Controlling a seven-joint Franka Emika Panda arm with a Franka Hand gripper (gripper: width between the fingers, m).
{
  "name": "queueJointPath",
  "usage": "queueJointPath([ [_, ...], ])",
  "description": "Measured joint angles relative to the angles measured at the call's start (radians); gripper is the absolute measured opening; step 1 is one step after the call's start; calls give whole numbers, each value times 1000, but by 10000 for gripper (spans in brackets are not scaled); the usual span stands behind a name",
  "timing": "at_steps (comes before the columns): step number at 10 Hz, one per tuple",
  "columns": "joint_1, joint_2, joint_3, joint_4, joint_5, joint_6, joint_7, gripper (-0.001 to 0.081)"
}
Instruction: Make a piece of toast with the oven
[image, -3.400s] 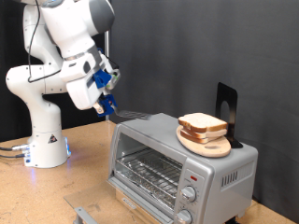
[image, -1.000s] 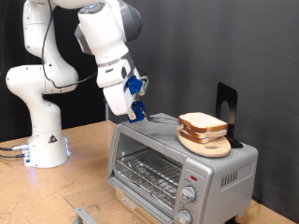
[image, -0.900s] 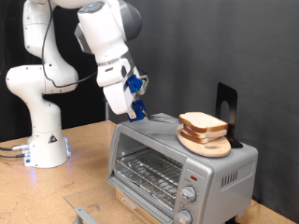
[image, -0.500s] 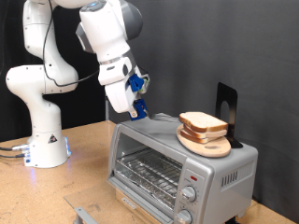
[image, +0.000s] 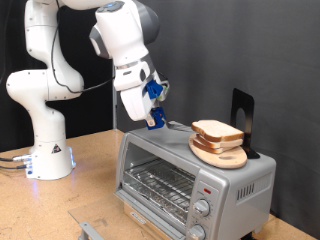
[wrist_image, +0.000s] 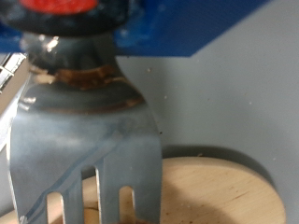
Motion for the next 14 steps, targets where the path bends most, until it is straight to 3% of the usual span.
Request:
queueJointPath([
  [7,0,137,27,121,-97,22,118,493],
  [14,5,150,62,123,-111,42,70,493],
])
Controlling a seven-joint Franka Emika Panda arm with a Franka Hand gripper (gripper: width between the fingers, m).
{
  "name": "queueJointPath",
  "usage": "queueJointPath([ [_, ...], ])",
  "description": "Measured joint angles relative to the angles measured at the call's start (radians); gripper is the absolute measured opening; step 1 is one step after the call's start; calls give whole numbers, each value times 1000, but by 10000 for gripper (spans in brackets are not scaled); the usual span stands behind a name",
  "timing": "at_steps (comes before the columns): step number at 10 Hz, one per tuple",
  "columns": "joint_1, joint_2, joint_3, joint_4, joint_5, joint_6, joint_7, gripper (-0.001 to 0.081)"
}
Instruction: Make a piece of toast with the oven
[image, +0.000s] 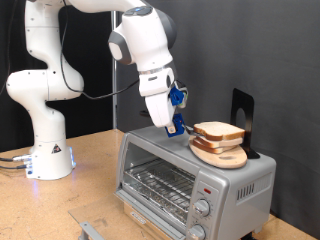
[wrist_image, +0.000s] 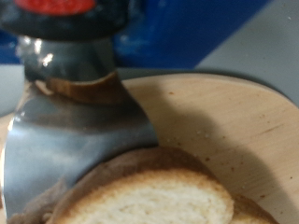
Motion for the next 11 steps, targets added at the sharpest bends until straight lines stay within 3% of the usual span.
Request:
queueJointPath([
  [3,0,0,7,-1,3,11,7,493],
  [7,8,-22,12,-59,153,131,-91,493],
  [9,8,-70,0,-111,228,120,-173,493],
  [11,7,-121,-16,-152,243,85,-193,493],
])
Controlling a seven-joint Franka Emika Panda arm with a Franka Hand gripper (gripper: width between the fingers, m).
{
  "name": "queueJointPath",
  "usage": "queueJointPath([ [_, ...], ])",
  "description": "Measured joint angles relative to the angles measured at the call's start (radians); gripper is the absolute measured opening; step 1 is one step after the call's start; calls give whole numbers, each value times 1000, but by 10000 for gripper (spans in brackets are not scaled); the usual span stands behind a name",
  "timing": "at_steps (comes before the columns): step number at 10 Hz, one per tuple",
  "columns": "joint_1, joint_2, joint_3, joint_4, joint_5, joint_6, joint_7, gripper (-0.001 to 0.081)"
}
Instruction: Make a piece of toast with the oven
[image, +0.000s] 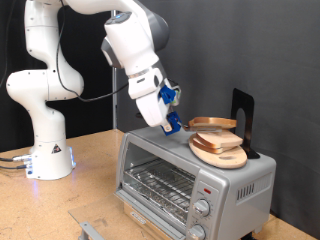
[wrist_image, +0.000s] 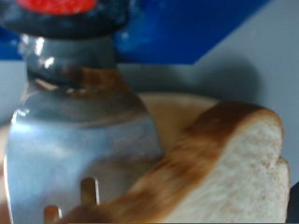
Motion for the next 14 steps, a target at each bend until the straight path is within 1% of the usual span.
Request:
queueJointPath([
  [3,-1,-40,-15,-40,0,-15,0,493],
  [9,-7,-65,-35,-81,-12,-40,0,493],
  [14,-13,-79,-49,-135,-44,-48,-3,493],
])
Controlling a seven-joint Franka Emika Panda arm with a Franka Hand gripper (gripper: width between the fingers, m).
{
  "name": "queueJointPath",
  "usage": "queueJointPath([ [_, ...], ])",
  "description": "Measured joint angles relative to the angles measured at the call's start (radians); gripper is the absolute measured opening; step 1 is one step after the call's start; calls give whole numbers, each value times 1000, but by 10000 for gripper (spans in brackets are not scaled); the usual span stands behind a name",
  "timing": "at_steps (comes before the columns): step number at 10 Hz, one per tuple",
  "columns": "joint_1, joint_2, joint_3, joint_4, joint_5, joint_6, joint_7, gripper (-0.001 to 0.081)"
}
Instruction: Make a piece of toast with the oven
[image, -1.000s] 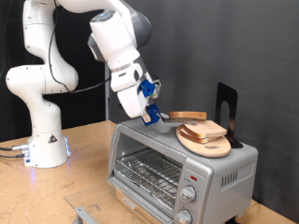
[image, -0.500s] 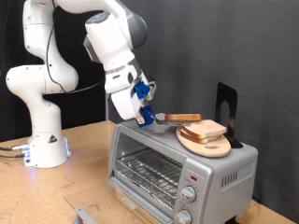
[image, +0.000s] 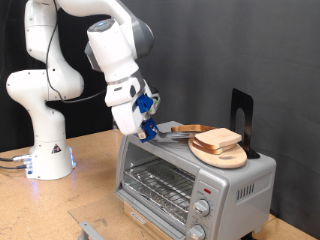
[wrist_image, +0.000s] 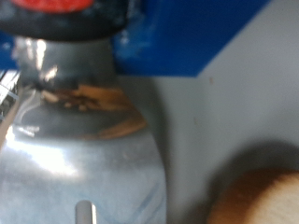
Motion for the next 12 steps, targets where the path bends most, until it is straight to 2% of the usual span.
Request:
queueJointPath([
  [4,-10,-9,-28,-53,-46,-18,-31,493],
  [6,-12,-26,-52,-74,-52,-44,-84,493],
  [8,-12,-62,-84,-87,-66,-146,-176,493],
  [10,-11,-128,-114,-104,-66,-257,-276,493],
  [12,-11,-205,-129,-117,-77,-366,-312,493],
])
